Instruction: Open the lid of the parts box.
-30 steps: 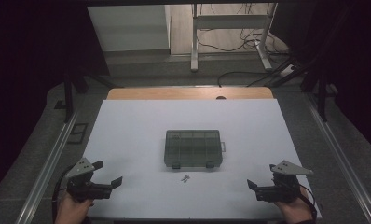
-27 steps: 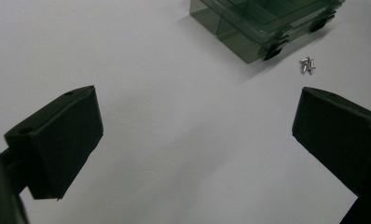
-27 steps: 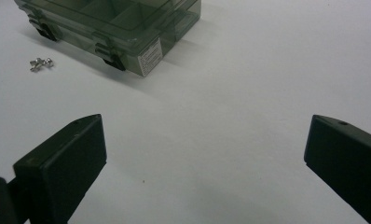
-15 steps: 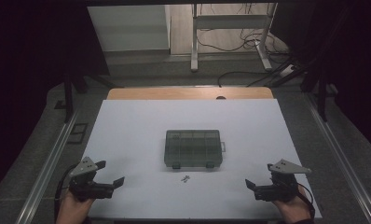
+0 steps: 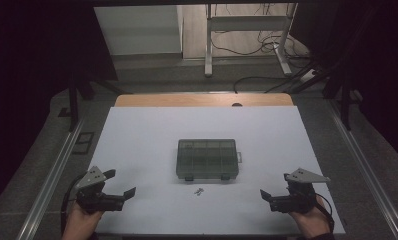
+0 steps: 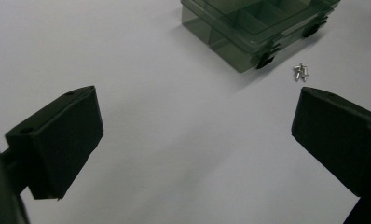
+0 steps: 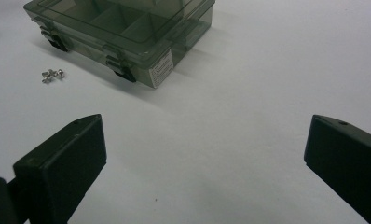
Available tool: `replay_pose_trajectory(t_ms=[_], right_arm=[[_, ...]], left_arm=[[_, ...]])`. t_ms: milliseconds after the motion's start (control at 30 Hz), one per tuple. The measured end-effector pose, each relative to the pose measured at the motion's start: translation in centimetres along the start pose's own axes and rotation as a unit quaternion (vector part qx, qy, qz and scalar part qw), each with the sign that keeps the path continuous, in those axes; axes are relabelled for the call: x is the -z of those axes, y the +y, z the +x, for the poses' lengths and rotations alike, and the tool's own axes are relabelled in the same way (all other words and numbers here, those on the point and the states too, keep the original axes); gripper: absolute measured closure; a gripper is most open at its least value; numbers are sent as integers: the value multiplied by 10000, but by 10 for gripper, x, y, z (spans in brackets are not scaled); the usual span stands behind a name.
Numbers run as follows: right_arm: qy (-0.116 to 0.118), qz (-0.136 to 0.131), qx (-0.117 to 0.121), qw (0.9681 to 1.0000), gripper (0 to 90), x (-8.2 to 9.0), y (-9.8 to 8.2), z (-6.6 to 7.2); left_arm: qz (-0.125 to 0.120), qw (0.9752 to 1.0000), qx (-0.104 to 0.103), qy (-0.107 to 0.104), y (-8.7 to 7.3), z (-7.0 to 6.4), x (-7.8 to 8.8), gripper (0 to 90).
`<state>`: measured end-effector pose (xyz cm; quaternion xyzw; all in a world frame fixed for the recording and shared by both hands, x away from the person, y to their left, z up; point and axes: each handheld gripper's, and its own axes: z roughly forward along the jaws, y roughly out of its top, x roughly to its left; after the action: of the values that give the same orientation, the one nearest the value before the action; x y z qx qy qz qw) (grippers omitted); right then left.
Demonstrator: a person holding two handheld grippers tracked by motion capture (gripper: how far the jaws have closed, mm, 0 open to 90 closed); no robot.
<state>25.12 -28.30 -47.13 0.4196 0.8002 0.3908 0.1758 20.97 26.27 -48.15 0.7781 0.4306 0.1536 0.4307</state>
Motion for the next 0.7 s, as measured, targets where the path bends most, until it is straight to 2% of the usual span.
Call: replay_pose_trajectory(t_ms=[233, 333, 533, 700], right_arm=[[37, -11, -19, 10000, 0, -3, 3, 2], [39, 20, 23, 10000, 0, -4, 4, 2], [31, 8, 59, 10000, 0, -6, 6, 2], [58, 3, 83, 9999, 0, -9, 9, 2]], left_arm=[[-4, 9999, -113, -78, 3, -5, -6, 21], [-42, 9997, -223, 20, 4, -6, -9, 23], [-80, 9998, -176, -28, 6, -6, -13, 24], [-46, 9997, -234, -48, 8, -8, -18, 27]])
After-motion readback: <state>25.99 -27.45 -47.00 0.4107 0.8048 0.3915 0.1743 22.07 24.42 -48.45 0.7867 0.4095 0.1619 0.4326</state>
